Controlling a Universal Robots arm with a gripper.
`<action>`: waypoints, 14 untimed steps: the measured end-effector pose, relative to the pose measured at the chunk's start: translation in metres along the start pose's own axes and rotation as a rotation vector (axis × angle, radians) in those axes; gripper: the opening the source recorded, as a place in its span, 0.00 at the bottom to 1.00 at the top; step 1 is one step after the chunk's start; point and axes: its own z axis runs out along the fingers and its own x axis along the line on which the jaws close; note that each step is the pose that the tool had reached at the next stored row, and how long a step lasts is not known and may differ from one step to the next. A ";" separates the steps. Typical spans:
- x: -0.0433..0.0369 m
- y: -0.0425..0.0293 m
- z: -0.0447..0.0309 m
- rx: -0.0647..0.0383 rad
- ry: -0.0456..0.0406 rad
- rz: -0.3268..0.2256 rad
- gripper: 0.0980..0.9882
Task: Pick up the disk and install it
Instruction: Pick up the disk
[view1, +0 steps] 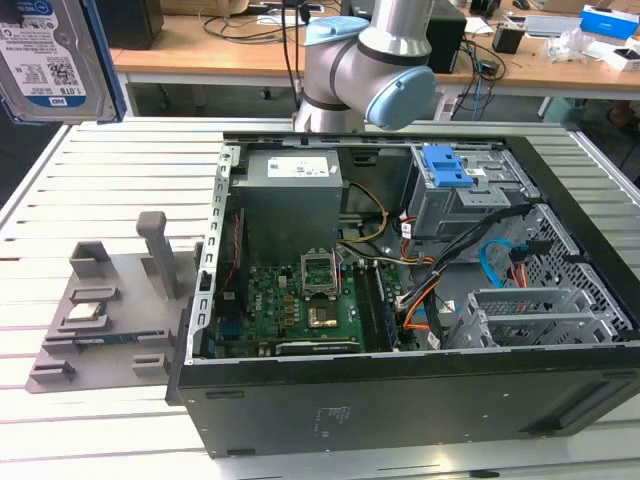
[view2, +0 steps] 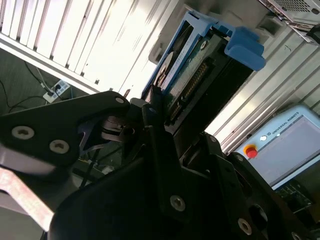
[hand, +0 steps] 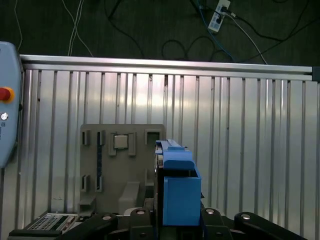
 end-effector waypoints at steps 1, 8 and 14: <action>-0.0001 0.0000 -0.0017 0.000 0.0001 0.000 0.30; -0.0013 0.0002 -0.0131 0.000 0.0001 0.000 0.30; -0.0021 0.0005 -0.0229 0.000 0.0000 0.000 0.30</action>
